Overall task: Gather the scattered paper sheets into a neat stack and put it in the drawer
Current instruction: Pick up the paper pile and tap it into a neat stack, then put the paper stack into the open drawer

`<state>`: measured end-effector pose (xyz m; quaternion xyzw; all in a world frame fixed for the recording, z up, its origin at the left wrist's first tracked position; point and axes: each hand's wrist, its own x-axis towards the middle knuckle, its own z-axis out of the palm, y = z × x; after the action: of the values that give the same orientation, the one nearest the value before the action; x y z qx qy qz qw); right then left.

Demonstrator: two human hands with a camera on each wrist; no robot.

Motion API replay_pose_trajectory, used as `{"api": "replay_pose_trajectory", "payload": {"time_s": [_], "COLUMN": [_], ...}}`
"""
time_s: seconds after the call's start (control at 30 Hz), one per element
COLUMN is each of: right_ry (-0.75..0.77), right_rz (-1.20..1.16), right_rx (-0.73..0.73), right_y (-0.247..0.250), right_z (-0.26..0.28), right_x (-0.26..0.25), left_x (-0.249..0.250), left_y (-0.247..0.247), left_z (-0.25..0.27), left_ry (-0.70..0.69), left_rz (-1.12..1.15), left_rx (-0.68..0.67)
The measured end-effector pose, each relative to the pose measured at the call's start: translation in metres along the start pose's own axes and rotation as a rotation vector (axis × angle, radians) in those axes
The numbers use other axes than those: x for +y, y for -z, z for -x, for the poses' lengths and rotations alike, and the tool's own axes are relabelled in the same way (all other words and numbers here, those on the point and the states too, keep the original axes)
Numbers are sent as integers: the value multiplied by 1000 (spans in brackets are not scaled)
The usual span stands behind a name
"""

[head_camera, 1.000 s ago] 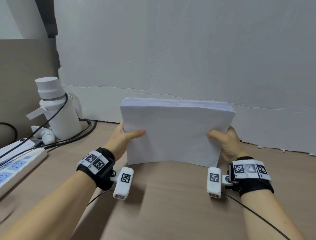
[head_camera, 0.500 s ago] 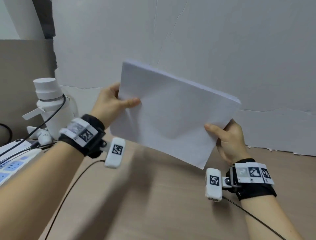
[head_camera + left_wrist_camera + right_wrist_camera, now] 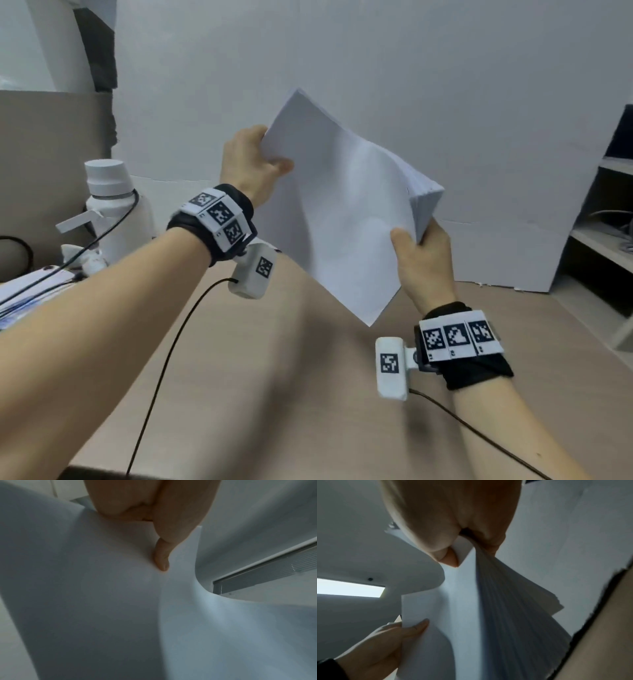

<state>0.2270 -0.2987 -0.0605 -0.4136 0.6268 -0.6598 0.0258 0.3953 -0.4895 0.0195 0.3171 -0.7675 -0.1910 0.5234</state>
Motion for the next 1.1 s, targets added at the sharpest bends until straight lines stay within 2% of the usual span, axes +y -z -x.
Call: {"api": "replay_pose_trajectory", "payload": {"time_s": [0.07, 0.17, 0.23, 0.3, 0.4, 0.57, 0.63, 0.7, 0.8, 0.9, 1.03, 1.1], "right_ry": [-27, -119, -153, -165, -183, -113, -98, -81, -65, -73, -127, -163], "right_rz": [-56, -224, -253, -241, -178, 31, 61, 67, -1, -77, -130, -174], "right_rx": [13, 22, 13, 29, 65, 110, 151, 207, 349, 496, 653, 719], "right_y": [20, 54, 71, 85, 103, 145, 172, 209, 273, 331, 393, 422], "right_z": [10, 34, 51, 66, 84, 113, 126, 143, 174, 206, 248, 270], "right_x": [-12, -21, -26, -30, -39, -61, -75, -91, -119, -142, -157, -160], "left_x": [0, -10, -15, -15, -6, 55, 87, 118, 169, 229, 300, 318], "left_y": [10, 37, 51, 56, 46, 8, -9, -23, -47, -76, -114, -139], "left_z": [12, 36, 62, 90, 113, 141, 156, 173, 198, 224, 258, 278], "left_ry": [80, 256, 443, 556, 519, 260, 185, 166, 377, 601, 887, 1026], "left_rz": [-17, 57, 334, 556, 536, 192, 194, 312, 820, 1229, 1481, 1507], "left_rx": [-120, -407, -592, -681, -638, -468, -356, -254, -215, -342, -552, -725]}}
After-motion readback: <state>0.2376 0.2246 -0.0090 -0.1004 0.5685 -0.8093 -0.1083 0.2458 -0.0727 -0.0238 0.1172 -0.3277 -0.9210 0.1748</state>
